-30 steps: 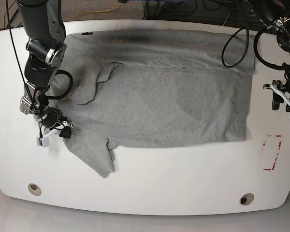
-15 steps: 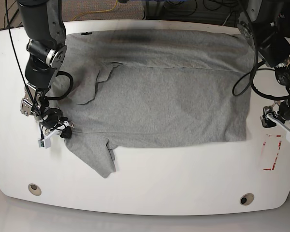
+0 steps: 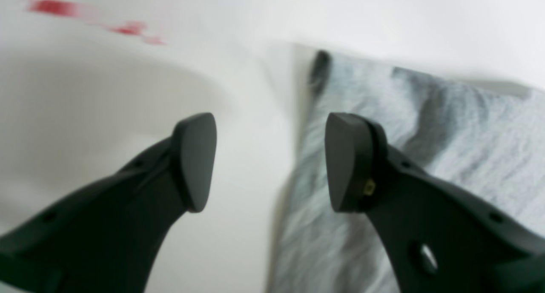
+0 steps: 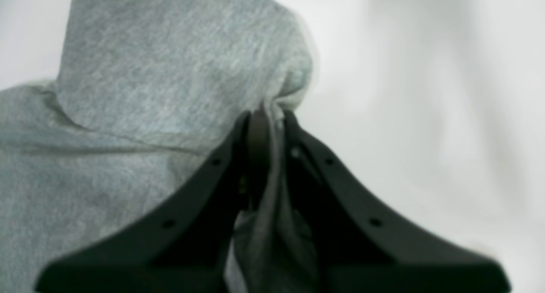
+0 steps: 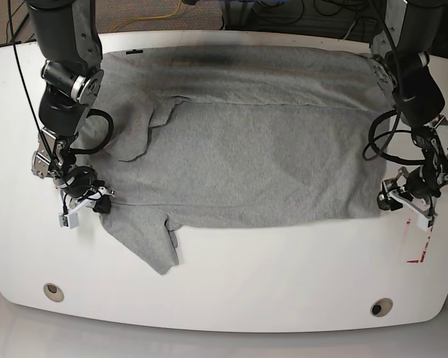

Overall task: Layout the t-shirt on the table in an organized manner, then fold the t-shirt properly
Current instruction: 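Move the left gripper to the other hem corner and grasp it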

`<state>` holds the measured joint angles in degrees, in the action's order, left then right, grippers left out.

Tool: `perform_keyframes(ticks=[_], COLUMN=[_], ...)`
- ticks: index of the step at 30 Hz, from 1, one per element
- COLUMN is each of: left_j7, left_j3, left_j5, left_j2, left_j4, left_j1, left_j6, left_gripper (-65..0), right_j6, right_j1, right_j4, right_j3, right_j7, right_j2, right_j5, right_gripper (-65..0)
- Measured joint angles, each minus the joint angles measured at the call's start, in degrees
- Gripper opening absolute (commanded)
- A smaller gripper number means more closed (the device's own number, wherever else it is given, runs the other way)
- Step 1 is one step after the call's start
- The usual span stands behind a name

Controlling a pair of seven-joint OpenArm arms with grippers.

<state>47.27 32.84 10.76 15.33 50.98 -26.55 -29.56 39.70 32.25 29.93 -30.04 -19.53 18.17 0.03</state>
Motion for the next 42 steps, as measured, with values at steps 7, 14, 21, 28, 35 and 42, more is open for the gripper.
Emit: perform_keyframes(ticks=[7,14,21,28,35,42], left_j7=[-3.4,-8.4,-9.9,-10.3,-9.6,-9.6], left_j3=[-1.6,-2.3,-4.9,-5.3,-5.4,-5.4], left_j5=[-0.1,0.4,0.8,1.0,0.7,0.8], left_j2=[-1.0,-1.3,-1.6,-3.2,-3.1,-3.1], left_j4=[-5.0,-11.1,-14.3,-14.3,-14.5,-14.5], left_j1=[-1.4,-3.9,-5.7,-5.8,-5.3,-5.2], left_j6=[0.0,0.0,0.0,0.0,0.0,0.0], left_gripper=[-26.9,-26.9,-27.1,-42.2,-65.0,-65.0], right_j6=[0.0,0.0,0.0,0.0,0.0,0.0], right_j1=[0.0,0.0,-0.1,-0.1,-0.1,0.0], right_j4=[0.0,0.0,0.0,0.0,0.0,0.4], right_j3=[0.0,0.0,0.0,0.0,0.0,0.0], right_j7=[0.0,0.0,0.0,0.0,0.0,-0.5], right_j2=[0.1,0.1,0.1,0.1,0.1,0.2], right_j5=[0.2,0.2,0.2,0.2,0.2,0.1], right_gripper=[-61.0,-61.0,-61.0,-61.2,-62.0,-65.0])
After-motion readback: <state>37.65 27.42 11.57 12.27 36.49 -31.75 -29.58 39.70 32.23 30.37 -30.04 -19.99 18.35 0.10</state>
